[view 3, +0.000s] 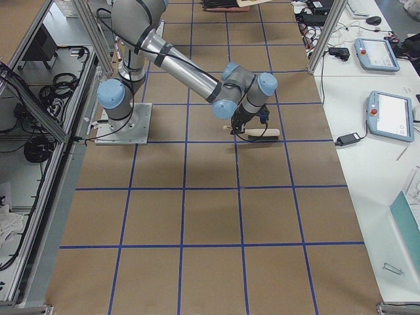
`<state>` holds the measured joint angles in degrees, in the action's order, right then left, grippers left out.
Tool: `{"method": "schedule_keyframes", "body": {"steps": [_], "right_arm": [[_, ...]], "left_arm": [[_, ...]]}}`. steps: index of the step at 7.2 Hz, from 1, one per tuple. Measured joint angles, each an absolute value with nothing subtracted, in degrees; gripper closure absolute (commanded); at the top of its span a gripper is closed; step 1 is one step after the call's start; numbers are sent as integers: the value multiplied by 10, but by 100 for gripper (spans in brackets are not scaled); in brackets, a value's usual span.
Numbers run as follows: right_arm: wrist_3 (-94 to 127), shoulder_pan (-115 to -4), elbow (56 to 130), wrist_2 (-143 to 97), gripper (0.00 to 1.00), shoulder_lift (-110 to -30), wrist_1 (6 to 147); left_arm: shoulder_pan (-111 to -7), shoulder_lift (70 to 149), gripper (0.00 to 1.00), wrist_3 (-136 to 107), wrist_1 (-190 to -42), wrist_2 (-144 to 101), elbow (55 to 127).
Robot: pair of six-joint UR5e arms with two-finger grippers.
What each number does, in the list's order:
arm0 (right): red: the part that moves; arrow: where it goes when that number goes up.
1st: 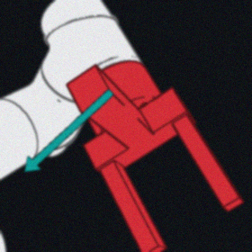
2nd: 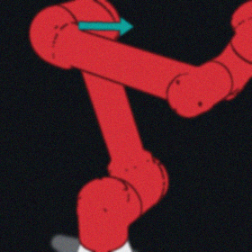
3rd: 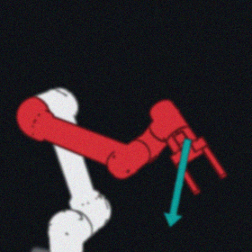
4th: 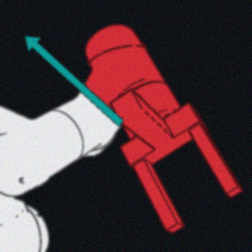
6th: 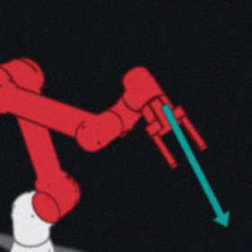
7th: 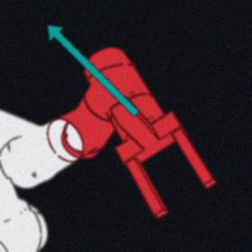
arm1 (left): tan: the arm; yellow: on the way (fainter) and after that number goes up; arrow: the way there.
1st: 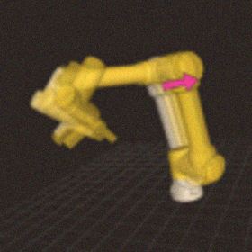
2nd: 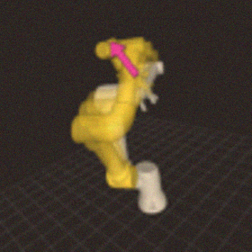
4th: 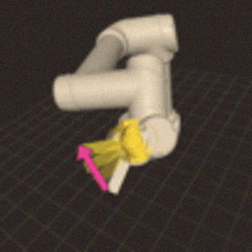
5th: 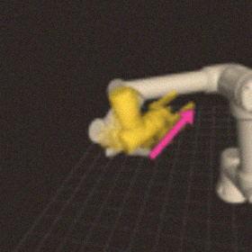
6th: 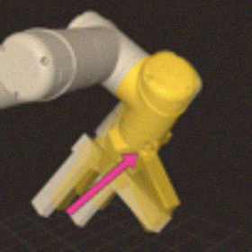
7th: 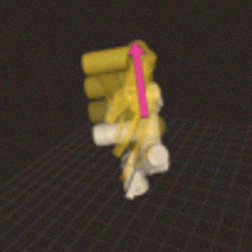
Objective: Sweep and dump trash into bin
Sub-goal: 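Carry the dustpan with the left gripper over the black bin and tip it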
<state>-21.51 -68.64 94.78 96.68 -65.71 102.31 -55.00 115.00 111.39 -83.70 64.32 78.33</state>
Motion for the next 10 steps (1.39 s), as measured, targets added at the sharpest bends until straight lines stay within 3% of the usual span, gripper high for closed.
{"method": "schedule_keyframes", "body": {"steps": [1,3,4,10], "right_arm": [[-214,-686,948,967,83,-657,1025],[-213,-686,948,968,73,-655,1028],[-213,-686,948,968,54,-654,1028],[-209,-686,948,967,50,-652,1029]], "left_arm": [[-516,1141,100,1119,-845,644,783],[-453,1132,100,1125,-850,646,781],[-422,1132,100,1126,-851,648,775],[-321,1153,100,1204,-825,741,735]]}}
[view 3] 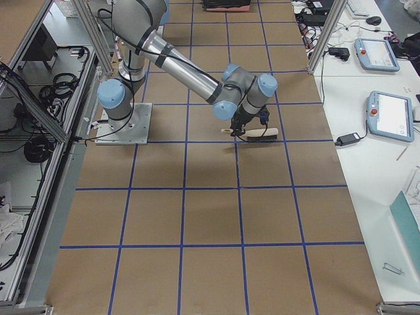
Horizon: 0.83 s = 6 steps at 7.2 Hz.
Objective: Sweep and dump trash into bin
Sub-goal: 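Carry the dustpan with the left gripper over the black bin and tip it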
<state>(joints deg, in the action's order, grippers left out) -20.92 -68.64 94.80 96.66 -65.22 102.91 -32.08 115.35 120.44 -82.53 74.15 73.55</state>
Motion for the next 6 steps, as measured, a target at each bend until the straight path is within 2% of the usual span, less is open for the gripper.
{"method": "schedule_keyframes", "body": {"steps": [4,5,6], "right_arm": [[-210,-686,947,967,48,-653,1030],[-210,-686,947,966,45,-653,1030],[-210,-686,947,966,28,-653,1030]], "left_arm": [[-345,1159,100,1315,-761,857,738],[-369,1159,100,1332,-752,901,737],[-383,1159,100,1344,-749,923,737]]}}
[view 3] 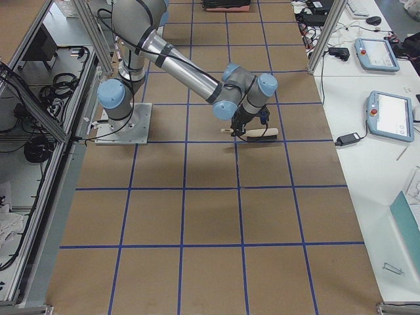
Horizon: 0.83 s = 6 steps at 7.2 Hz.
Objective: Sweep and dump trash into bin
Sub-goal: 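Carry the dustpan with the left gripper over the black bin and tip it, then open the right gripper and raise it off the brush while left gripper holds dustpan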
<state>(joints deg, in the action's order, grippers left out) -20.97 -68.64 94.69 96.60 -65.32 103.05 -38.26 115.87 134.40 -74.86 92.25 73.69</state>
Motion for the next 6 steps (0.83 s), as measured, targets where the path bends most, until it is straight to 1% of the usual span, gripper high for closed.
{"method": "schedule_keyframes", "body": {"steps": [1,3,6], "right_arm": [[-210,-686,944,966,2,-655,1034],[-212,-687,934,966,0,-669,1048],[-213,-691,920,961,0,-735,1035]], "left_arm": [[-388,1159,100,1356,-748,932,737],[-391,1160,100,1372,-747,941,737],[-395,1158,100,1391,-741,953,738]]}}
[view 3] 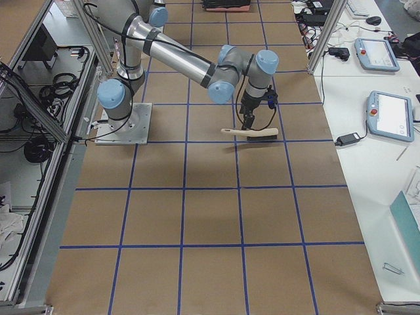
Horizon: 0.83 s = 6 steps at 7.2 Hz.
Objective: Sweep and dump trash into bin
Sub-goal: 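Open the right gripper and raise it off the brush while left gripper holds dustpan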
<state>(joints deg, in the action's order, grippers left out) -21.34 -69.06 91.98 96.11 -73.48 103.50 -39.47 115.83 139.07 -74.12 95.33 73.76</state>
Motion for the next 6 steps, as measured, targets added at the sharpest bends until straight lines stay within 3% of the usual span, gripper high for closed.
{"method": "schedule_keyframes", "body": {"steps": [3,6], "right_arm": [[-197,-713,895,950,0,-817,943],[-65,-804,842,925,0,-844,870]], "left_arm": [[-406,1159,100,1411,-702,1001,740],[-433,1148,100,1407,-688,1047,741]]}}
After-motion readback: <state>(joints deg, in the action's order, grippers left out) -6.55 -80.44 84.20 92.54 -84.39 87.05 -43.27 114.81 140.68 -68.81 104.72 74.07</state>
